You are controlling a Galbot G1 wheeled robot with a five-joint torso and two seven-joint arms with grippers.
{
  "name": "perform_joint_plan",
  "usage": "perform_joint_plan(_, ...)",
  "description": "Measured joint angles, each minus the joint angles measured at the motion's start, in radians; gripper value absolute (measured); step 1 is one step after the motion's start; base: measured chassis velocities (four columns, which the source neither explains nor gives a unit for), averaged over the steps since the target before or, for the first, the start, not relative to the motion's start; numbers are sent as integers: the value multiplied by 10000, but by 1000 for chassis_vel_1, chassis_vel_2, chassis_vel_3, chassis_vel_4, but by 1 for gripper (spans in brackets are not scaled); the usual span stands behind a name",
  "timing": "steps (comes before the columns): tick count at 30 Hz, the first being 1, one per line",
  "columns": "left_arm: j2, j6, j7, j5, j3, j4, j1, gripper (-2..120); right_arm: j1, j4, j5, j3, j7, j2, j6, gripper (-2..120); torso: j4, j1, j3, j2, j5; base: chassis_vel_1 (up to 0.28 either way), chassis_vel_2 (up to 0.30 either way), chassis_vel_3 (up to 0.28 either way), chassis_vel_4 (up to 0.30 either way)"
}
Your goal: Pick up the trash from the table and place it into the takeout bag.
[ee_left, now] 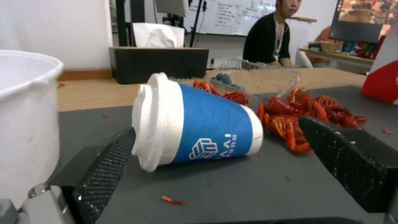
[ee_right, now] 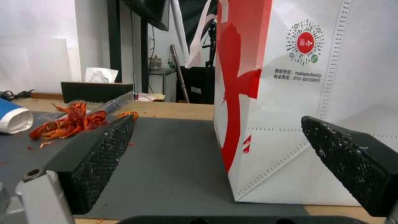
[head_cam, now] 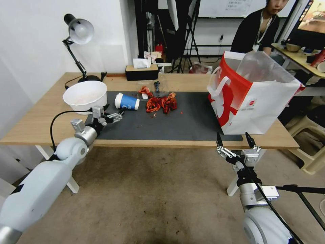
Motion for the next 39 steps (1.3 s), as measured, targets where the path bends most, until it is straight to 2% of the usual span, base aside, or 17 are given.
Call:
perform_joint_plan(9, -125, -91, 362, -119, 1015, 1272, -1288, 97, 3, -5, 12, 82, 25, 0, -10, 100, -1, 0, 0, 0, 2, 0, 0, 0, 0)
perform_joint_plan(14, -170, -86, 482, -119, 1234, 1615, -1595, 97, 0, -6, 20, 101, 36, -2, -10, 100, 2, 0, 0, 0, 2, 0, 0, 0, 0)
perform_joint_plan(23, -122, 67, 1106, -265, 1859, 2331, -2377, 90, 11, -73, 3, 78, 37, 29, 14, 100, 2, -2, -1, 0, 1, 0, 0, 0, 0)
perform_joint_plan(25, -91, 89, 1264, -361, 1975, 2489, -2570, 79, 22, -74, 3, 77, 36, 17, 19, 100, 1, -2, -1, 0, 1, 0, 0, 0, 0)
perform_joint_plan(27, -67, 115, 1361, -425, 2023, 2536, -2645, 75, 23, -77, 3, 77, 37, 10, 22, 100, 0, -1, -1, 0, 3, 0, 0, 0, 0)
perform_joint_plan(29, -37, 167, 1526, -482, 2125, 2613, -2747, 64, 23, -88, 4, 76, 37, 6, 33, 100, 1, -2, -1, 0, 1, 0, 0, 0, 0)
perform_joint_plan(31, -35, 174, 1588, -495, 2158, 2644, -2780, 61, 23, -88, 3, 73, 36, 7, 38, 100, 2, -2, -1, 0, 1, 0, 0, 0, 0)
perform_joint_plan(34, -40, 184, 1766, -553, 2191, 2718, -2818, 47, 23, -88, 4, 67, 37, 5, 46, 100, 1, -2, -1, 0, 1, 0, 0, 0, 0)
perform_joint_plan(35, -40, 184, 1766, -553, 2191, 2718, -2818, 47, 23, -88, 4, 67, 37, 5, 46, 100, 1, -2, -1, 0, 1, 0, 0, 0, 0)
perform_joint_plan(38, -39, 183, 1886, -559, 2199, 2751, -2823, 32, 21, -86, 3, 67, 37, -17, 50, 100, 2, -2, -1, 0, 1, 0, 0, 0, 0)
perform_joint_plan(39, -39, 183, 1886, -559, 2199, 2751, -2823, 32, 21, -86, 3, 67, 37, -17, 50, 100, 2, -2, -1, 0, 1, 0, 0, 0, 0)
